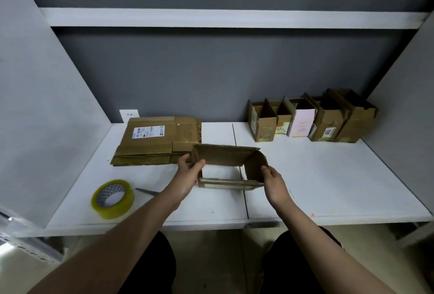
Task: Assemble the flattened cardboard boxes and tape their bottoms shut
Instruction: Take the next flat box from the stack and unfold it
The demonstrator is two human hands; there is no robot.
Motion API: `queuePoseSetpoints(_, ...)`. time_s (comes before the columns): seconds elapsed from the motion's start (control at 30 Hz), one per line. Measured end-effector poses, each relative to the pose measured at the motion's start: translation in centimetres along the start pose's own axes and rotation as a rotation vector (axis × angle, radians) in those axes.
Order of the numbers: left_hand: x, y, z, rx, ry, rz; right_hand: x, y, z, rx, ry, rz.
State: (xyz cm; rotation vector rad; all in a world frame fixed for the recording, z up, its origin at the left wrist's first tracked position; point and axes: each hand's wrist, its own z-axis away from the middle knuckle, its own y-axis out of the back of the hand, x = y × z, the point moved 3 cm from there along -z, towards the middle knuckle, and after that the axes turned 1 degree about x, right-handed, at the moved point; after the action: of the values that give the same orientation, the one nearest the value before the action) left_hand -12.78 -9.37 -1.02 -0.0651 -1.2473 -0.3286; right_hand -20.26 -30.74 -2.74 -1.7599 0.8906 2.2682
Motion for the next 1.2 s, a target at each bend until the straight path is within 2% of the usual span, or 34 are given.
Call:
queuePoseSetpoints(0.1,0.3,-0.2,-0.2,-0.034,-0.025,-0.092,-0.5,0.0,-0.1,0.045,0.017,0.175)
queuePoseSetpoints(0.2,0.1,0.2,-0.7,-0.04,0.007,-0.151,-1.3,-0.1,-0.3,0.003,0.04,0.334)
queuePoseSetpoints(0.33,0.0,1.1,-1.1,-0.056,0.03,-0.239,-2.0,-0.4,-0.7,-0.111,0.081,0.371)
queuePoseSetpoints(0.53,0.8,2.0,-1.0,-0.118,0.028,-0.306,-2.7,-0.3,-1.3,-0.192,0.111,0.493)
queuePoseSetpoints(0.63,0.8,2.5,-0.9,-0.133,0.033,-0.337,-2.6,-0.5,-1.3,-0.202,0.086,0.441)
queuePoseSetpoints(0.7,0.3,2.7,-1.1,-0.116,-0.006,-0.352,-2.4,-0.5,-1.1,-0.14,0.108,0.348)
queuePoseSetpoints(0.8,-0.3,2.5,-1.1,-0.025,-0.139,-0.224,-1.8,-0.2,-0.4,0.004,0.187,0.105)
queuePoseSetpoints(0.87,-0.6,2.2,-1.0,0.006,-0.192,-0.141,-1.5,-0.1,-0.1,0.058,0.224,0.049)
queuePoseSetpoints(1.03,-1.2,1.9,-1.2,-0.066,-0.233,-0.066,-1.2,-1.1,-0.1,-0.01,0.281,-0.045)
queuePoseSetpoints(1.2,-1.5,2.0,-1.5,-0.107,-0.267,-0.06,-1.2,-1.4,-0.6,-0.073,0.241,-0.2)
